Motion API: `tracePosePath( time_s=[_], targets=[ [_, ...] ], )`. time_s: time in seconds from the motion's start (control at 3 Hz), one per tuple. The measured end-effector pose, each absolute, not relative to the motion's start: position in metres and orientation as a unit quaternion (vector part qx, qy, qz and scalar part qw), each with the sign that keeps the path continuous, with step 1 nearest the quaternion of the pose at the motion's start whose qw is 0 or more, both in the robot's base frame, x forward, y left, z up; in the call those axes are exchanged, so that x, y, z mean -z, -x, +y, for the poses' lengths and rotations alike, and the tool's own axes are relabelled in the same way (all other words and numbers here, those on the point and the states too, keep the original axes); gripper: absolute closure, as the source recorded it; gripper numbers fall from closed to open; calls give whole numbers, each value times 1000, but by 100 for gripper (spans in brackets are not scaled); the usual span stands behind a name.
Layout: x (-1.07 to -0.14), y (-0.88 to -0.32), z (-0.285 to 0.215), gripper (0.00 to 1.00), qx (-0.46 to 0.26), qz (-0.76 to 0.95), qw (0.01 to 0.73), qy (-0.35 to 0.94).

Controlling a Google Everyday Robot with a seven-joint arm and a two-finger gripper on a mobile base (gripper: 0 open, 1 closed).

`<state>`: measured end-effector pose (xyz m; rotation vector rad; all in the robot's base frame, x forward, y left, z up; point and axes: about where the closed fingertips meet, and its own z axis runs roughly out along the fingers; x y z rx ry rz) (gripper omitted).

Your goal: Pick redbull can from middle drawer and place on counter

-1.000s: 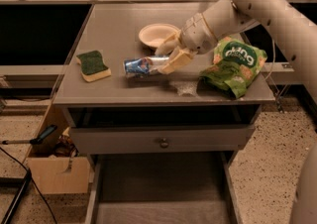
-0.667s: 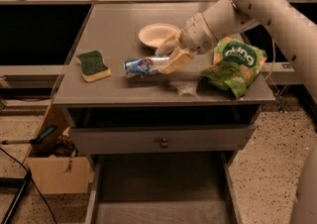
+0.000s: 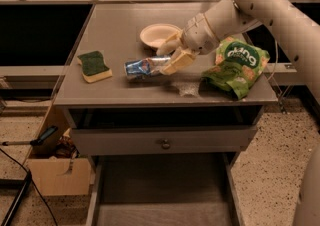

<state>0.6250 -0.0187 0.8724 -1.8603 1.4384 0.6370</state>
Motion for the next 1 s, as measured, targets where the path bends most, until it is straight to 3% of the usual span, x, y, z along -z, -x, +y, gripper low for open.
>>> tracePosePath(
  time_s=[0.33, 1.0],
  targets=[
    [-872, -625, -19, 4, -245, 554, 345, 717],
    [-872, -625, -19, 0, -245, 554, 345, 717]
  ],
)
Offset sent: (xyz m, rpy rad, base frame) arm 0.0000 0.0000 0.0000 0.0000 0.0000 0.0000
